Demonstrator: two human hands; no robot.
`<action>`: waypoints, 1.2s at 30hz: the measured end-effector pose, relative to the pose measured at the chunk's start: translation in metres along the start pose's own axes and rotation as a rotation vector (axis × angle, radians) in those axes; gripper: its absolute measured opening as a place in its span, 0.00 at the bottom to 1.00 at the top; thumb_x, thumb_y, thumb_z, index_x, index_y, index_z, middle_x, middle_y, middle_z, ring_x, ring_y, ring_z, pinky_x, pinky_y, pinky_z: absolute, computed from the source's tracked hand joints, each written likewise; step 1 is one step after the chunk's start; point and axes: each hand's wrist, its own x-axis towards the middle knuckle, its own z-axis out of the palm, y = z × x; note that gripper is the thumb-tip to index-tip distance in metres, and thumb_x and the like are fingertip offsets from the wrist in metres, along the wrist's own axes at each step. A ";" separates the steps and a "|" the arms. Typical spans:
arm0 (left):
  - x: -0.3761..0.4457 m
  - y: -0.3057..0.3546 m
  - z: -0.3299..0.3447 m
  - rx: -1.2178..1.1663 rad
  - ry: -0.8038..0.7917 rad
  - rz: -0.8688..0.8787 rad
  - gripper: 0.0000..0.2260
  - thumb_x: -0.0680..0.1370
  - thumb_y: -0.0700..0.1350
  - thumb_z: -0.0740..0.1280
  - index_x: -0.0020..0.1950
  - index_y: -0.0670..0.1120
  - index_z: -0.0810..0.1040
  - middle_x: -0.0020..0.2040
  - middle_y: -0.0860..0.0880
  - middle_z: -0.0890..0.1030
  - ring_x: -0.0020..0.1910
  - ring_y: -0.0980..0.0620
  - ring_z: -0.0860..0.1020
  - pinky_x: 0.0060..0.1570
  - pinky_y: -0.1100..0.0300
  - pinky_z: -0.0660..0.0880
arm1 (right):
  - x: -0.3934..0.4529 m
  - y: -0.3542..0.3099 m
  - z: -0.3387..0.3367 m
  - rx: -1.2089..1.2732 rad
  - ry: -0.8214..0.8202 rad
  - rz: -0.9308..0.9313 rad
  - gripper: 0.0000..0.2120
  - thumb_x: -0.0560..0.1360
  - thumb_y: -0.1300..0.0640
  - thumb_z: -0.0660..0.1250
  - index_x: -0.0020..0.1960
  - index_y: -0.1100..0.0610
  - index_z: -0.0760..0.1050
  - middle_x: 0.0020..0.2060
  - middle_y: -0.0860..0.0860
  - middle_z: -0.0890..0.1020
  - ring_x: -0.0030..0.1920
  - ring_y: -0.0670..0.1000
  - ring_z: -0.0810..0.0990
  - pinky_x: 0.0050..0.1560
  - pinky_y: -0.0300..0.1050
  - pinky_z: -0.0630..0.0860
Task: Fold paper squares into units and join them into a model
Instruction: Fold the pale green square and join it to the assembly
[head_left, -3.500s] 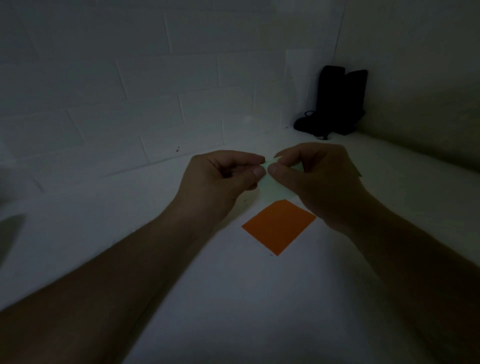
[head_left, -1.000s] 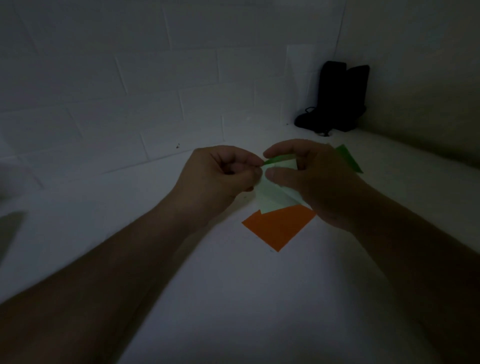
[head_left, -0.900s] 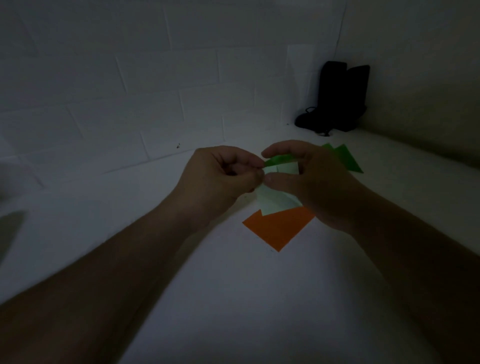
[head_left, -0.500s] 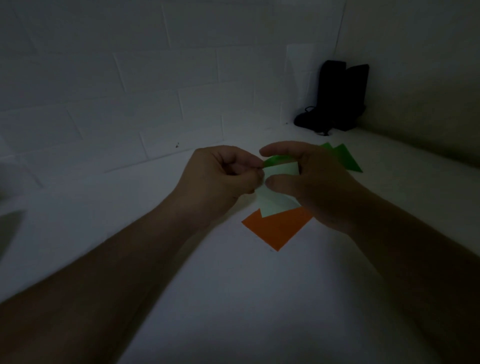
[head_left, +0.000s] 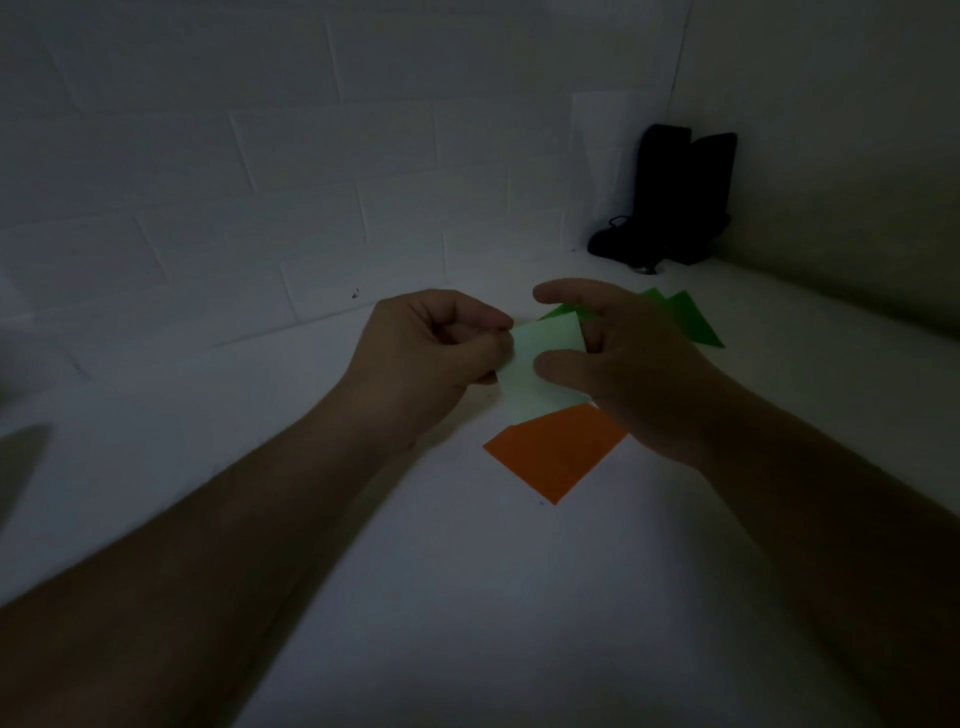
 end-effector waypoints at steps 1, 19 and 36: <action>0.000 0.000 0.000 -0.013 0.002 -0.011 0.05 0.76 0.33 0.73 0.44 0.42 0.85 0.44 0.36 0.85 0.46 0.38 0.86 0.50 0.44 0.84 | 0.000 0.000 0.000 0.004 -0.006 0.005 0.29 0.75 0.64 0.73 0.74 0.53 0.70 0.33 0.46 0.80 0.32 0.42 0.81 0.35 0.35 0.77; 0.001 -0.001 -0.002 -0.061 0.050 -0.049 0.07 0.77 0.35 0.73 0.50 0.45 0.84 0.43 0.36 0.84 0.47 0.37 0.85 0.53 0.45 0.84 | 0.003 0.000 -0.005 0.146 -0.010 0.080 0.32 0.76 0.65 0.71 0.75 0.48 0.64 0.43 0.57 0.87 0.43 0.54 0.88 0.47 0.52 0.85; 0.002 0.006 -0.004 -0.354 0.035 -0.273 0.11 0.78 0.33 0.70 0.57 0.45 0.84 0.40 0.43 0.83 0.37 0.50 0.81 0.47 0.58 0.81 | 0.001 0.010 -0.004 -0.559 -0.075 -0.430 0.35 0.69 0.59 0.79 0.71 0.40 0.71 0.72 0.51 0.64 0.67 0.46 0.66 0.53 0.25 0.75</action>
